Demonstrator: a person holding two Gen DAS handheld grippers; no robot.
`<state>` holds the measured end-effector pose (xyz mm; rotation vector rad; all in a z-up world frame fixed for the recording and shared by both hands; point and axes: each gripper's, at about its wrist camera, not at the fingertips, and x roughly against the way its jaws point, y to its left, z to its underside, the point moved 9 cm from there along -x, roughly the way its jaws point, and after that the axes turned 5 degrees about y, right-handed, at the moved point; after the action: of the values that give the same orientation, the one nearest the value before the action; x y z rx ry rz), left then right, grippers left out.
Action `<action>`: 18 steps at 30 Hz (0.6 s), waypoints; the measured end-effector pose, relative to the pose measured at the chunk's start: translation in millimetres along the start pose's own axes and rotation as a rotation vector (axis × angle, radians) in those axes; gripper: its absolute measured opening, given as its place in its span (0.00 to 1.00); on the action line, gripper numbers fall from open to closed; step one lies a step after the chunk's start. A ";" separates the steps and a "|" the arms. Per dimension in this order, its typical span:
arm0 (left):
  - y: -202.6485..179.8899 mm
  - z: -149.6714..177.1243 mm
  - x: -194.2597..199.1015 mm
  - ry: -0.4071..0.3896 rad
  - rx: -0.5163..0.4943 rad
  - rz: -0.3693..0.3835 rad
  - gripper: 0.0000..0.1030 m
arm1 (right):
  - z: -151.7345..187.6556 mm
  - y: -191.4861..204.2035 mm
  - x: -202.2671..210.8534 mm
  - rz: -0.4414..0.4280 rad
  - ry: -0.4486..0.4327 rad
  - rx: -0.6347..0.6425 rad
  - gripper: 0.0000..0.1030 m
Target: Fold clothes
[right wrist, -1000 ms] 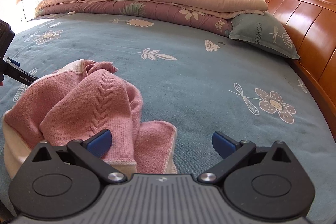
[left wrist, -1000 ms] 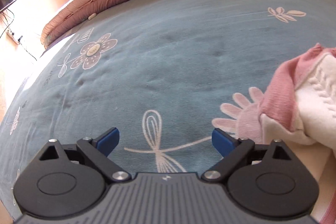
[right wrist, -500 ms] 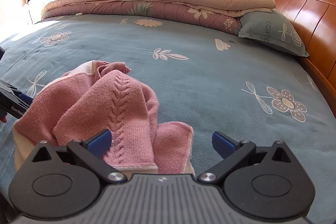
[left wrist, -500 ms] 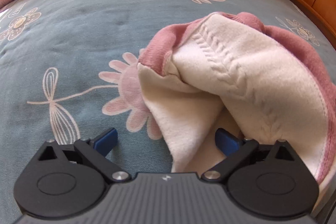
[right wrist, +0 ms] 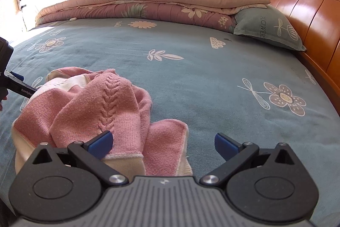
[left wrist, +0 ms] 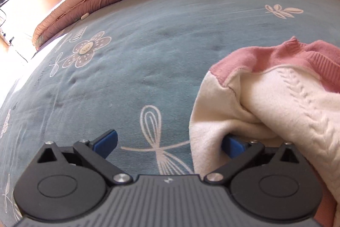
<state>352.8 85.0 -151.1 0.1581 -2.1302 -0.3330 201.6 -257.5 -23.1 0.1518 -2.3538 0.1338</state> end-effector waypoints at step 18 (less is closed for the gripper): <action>51.3 7.5 12.3 0.028 0.098 0.109 0.99 | 2.9 11.3 1.8 -0.004 0.017 0.009 1.00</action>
<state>340.6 132.4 -129.9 0.1019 -2.1186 -0.1618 196.7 -246.8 -24.4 0.1586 -2.3363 0.1433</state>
